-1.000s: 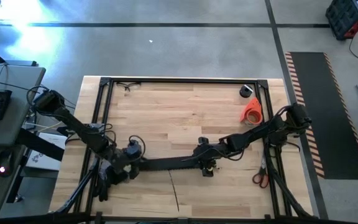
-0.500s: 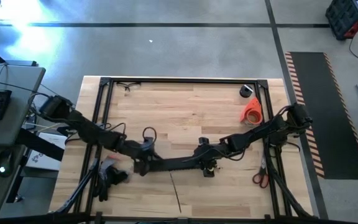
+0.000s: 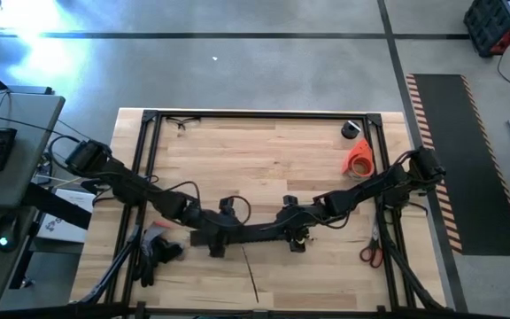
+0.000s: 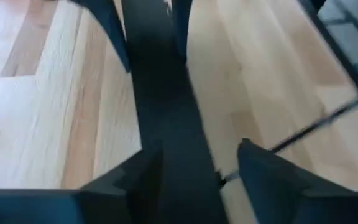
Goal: Ziptie cables
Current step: Close the black cable duct with a black cable duct lid
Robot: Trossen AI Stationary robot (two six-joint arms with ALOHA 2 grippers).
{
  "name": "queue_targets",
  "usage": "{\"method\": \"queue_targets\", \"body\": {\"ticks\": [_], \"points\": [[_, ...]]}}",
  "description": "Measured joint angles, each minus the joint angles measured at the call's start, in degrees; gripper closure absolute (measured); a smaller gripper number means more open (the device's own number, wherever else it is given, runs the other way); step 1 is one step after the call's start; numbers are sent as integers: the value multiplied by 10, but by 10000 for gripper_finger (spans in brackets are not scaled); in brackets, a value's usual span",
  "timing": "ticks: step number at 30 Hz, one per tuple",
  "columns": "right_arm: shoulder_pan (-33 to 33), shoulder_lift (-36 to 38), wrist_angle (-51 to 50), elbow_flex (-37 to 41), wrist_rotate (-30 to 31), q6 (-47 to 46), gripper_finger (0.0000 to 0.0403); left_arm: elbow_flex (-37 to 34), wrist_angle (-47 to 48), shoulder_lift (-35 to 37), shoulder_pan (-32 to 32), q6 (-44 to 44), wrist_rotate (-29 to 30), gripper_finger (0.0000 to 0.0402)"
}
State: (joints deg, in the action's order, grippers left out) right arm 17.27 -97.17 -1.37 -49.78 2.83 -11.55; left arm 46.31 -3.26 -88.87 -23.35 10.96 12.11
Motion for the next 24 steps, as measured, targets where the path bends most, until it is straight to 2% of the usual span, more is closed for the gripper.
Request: {"method": "queue_targets", "body": {"ticks": [4, 8, 11, 15, 19, 24], "points": [[0, 0, 2, 0, 0, 0, 198, 24, 29, -11, 0, 38, -17, 157], [0, 0, 3, 0, 0, 0, 198, 31, 47, -34, -3, 81, -16, 120], [0, 0, 3, 0, 0, 0, 198, 38, 56, -63, -7, 96, -14, 113], [0, 0, -1, 0, -1, 3, 198, 57, 60, -91, -15, 114, 17, 112], [0, 0, 1, 0, 1, 5, 198, 73, 109, -97, -24, 128, 59, 112], [0, 0, 3, 0, 4, 5, 198, 73, 120, -97, -27, 129, 72, 112]]}}
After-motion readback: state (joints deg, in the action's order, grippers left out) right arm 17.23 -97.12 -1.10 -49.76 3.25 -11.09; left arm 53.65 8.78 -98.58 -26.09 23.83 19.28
